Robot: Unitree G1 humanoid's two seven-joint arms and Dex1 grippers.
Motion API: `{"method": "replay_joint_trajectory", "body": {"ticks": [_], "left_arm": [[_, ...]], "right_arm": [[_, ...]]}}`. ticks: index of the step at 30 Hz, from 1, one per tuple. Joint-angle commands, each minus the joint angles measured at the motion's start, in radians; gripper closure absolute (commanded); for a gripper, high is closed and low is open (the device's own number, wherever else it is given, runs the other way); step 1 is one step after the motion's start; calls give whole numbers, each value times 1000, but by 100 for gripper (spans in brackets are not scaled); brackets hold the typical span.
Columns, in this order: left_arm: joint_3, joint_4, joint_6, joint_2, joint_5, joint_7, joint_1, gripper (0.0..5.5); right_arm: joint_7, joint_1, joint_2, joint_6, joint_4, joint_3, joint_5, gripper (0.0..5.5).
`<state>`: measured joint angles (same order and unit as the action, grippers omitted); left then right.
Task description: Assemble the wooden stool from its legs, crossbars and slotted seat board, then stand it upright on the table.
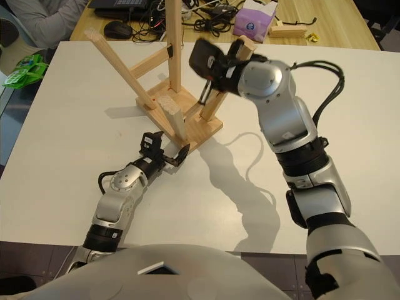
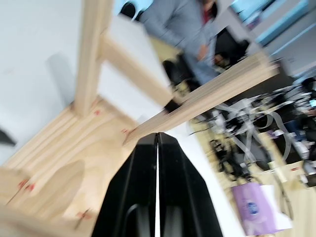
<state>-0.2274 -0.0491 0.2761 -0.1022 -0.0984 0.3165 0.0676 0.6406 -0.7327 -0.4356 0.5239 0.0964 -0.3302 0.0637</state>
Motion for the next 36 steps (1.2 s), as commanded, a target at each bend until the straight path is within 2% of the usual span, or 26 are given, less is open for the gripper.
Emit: {"method": "replay_joint_trajectory", "body": {"ticks": [1, 5, 10, 15, 18, 21, 27, 33, 36], "left_arm": [[3, 19, 21, -13, 13, -1, 6, 10], [-1, 22, 24, -15, 14, 4, 2, 10], [-5, 15, 32, -22, 13, 11, 2, 10], [-8, 18, 32, -20, 14, 16, -3, 10], [-9, 16, 33, -19, 15, 15, -1, 10], [-11, 17, 33, -15, 16, 12, -1, 10], [-9, 25, 29, -14, 16, 13, -9, 10], [-7, 23, 27, -20, 15, 18, -9, 10], [-6, 16, 28, -23, 13, 21, -8, 10]], "right_arm": [[-80, -91, 95, 22, 44, 95, -44, 547], [-206, -119, 299, 69, 81, 244, -206, 547], [-274, 24, 387, 152, 41, 269, -278, 547], [-208, 179, 364, 306, -102, 237, -342, 547], [-152, 251, 309, 281, -221, 177, -306, 547], [-147, 262, 301, 213, -273, 168, -290, 547], [-170, 203, 336, 111, -162, 220, -334, 547], [-239, 91, 388, 154, 62, 353, -475, 547], [-236, 59, 385, 97, 143, 385, -517, 547]]}}
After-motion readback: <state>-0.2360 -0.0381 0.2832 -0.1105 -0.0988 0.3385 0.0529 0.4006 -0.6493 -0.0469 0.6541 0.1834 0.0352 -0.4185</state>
